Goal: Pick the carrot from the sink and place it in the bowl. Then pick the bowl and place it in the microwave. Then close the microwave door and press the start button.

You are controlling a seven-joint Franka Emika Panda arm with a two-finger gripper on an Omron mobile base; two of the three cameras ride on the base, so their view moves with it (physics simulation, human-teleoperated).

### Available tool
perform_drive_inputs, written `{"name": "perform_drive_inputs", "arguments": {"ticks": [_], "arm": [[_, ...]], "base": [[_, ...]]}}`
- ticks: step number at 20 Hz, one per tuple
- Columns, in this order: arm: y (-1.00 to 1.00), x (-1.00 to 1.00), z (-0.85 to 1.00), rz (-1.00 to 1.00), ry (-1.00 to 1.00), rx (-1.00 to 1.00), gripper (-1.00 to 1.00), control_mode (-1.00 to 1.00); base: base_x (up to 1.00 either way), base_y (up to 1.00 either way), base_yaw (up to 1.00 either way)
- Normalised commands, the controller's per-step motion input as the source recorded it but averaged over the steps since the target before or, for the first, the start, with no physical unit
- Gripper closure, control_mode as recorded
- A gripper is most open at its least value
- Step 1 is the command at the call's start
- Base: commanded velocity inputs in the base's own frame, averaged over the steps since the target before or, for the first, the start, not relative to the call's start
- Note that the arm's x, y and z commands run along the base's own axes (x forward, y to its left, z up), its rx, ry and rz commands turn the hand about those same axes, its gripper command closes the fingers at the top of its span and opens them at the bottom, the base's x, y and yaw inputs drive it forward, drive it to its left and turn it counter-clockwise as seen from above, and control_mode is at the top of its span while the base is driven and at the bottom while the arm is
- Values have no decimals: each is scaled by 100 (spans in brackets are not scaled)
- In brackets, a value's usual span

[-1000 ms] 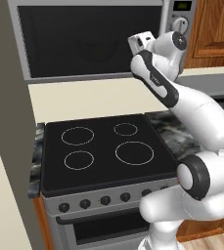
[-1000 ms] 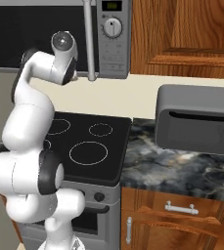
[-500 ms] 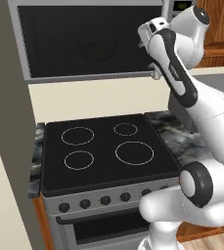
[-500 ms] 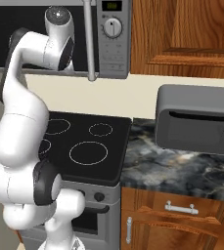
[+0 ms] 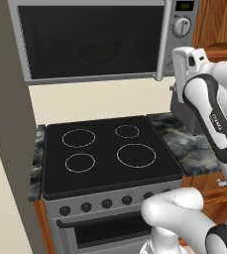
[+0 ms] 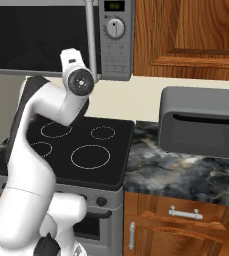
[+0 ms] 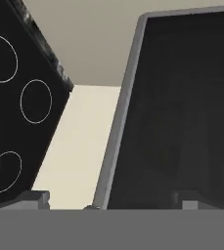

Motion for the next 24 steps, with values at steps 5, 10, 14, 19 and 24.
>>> {"name": "perform_drive_inputs", "arguments": {"ticks": [5, 10, 14, 19, 24], "arm": [[-100, -2, 30, -3, -11, 29, -100, -100], [-90, 6, 3, -11, -1, 18, -100, -100], [-52, 3, -1, -7, 0, 8, 100, -100], [5, 26, 4, -4, -3, 0, 100, -100], [10, 50, 0, -7, -8, -1, 100, -100]], "base": [[0, 0, 0], [0, 0, 0], [0, 0, 0], [0, 0, 0], [0, 0, 0]]}}
